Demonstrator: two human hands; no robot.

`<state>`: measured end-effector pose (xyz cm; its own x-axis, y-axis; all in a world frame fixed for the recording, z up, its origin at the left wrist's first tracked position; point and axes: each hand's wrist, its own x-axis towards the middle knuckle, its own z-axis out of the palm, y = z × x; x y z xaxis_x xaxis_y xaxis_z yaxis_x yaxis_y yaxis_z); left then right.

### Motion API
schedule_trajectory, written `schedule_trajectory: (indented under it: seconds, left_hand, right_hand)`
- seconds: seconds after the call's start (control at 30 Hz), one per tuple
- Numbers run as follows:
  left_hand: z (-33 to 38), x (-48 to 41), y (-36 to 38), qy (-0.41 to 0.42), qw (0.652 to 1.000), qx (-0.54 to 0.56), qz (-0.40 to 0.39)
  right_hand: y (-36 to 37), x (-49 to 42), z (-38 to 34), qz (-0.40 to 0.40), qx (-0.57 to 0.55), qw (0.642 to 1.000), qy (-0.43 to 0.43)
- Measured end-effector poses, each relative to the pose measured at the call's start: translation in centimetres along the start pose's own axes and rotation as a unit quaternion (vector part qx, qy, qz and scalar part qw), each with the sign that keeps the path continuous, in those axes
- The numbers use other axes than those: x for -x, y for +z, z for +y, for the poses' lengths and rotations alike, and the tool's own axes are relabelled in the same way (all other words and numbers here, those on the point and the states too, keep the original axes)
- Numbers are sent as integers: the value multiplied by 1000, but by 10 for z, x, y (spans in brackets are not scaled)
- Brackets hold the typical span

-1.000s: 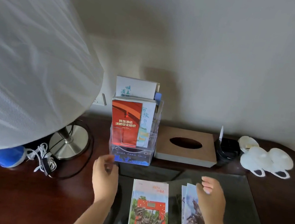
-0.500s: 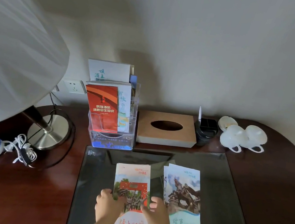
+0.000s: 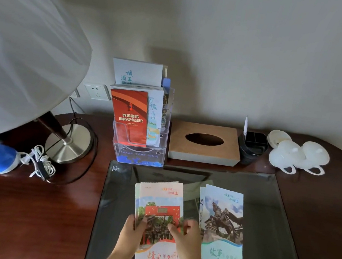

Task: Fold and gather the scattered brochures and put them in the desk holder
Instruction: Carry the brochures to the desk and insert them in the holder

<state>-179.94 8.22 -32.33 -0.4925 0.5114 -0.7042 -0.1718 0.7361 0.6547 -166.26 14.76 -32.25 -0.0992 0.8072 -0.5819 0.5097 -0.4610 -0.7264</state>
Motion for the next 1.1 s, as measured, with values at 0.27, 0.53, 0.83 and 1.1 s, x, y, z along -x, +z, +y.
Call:
schedule_trajectory:
  seconds: [0.27,0.53,0.83,1.1]
  left_hand:
    - [25,13,5,60,990,120,-48]
    - [26,12,-1,58,977,189,-75]
    - [30,21,2,-7,974,187,-130]
    - [32,22,1,-32,977,179,-110]
  right_hand:
    - [-48,1,-20,-27,-124,992,-24]
    - [-111,-8,-13,15,-121,992,33]
    - [-88,-3,4,-112,-259,953,108]
    - [-94,0,9,-70,-242,963,97]
